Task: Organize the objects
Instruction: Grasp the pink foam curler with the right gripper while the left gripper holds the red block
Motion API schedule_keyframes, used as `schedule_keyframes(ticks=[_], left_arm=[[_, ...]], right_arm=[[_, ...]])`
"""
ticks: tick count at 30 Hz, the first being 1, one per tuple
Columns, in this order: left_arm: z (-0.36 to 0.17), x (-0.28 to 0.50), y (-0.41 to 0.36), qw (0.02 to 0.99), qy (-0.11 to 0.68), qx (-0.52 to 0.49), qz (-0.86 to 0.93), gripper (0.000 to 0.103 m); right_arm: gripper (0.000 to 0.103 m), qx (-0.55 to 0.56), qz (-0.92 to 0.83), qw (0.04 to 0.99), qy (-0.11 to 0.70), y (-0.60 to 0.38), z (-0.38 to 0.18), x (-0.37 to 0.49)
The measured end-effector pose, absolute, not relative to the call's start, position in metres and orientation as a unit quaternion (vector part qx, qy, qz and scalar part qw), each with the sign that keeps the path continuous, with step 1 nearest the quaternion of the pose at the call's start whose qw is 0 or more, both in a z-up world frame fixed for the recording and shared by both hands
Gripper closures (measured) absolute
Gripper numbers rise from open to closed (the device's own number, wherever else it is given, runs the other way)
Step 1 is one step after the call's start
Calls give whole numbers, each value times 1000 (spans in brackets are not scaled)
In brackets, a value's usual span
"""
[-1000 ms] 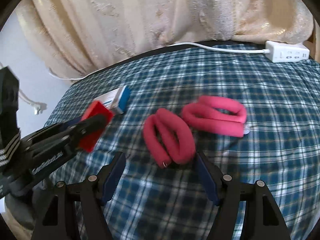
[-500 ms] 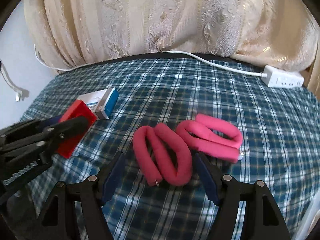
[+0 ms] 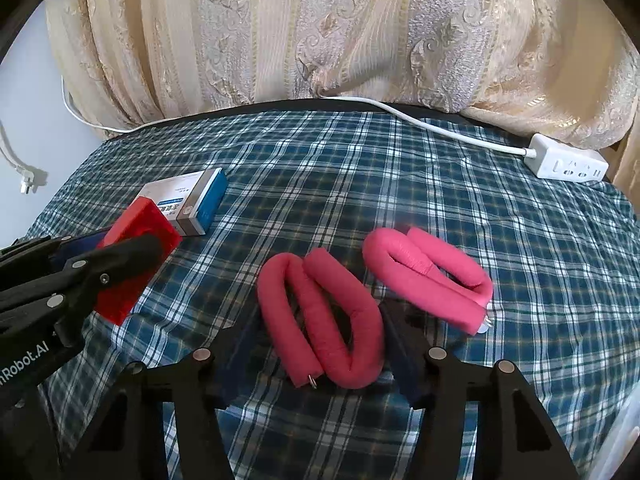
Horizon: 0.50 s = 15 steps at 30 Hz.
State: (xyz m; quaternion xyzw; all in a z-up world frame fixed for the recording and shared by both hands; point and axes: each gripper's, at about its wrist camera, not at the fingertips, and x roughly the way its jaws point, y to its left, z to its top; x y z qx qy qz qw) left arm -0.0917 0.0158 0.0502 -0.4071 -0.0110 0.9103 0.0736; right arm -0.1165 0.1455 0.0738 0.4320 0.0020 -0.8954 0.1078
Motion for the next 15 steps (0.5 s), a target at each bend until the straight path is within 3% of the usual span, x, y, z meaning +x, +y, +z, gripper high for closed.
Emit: schedule_keyframes(ticks=[15], left_arm=[[55, -80, 29, 96, -1, -399, 912, 79]], right_arm=[[42, 420, -902, 90, -47, 164, 86, -66]])
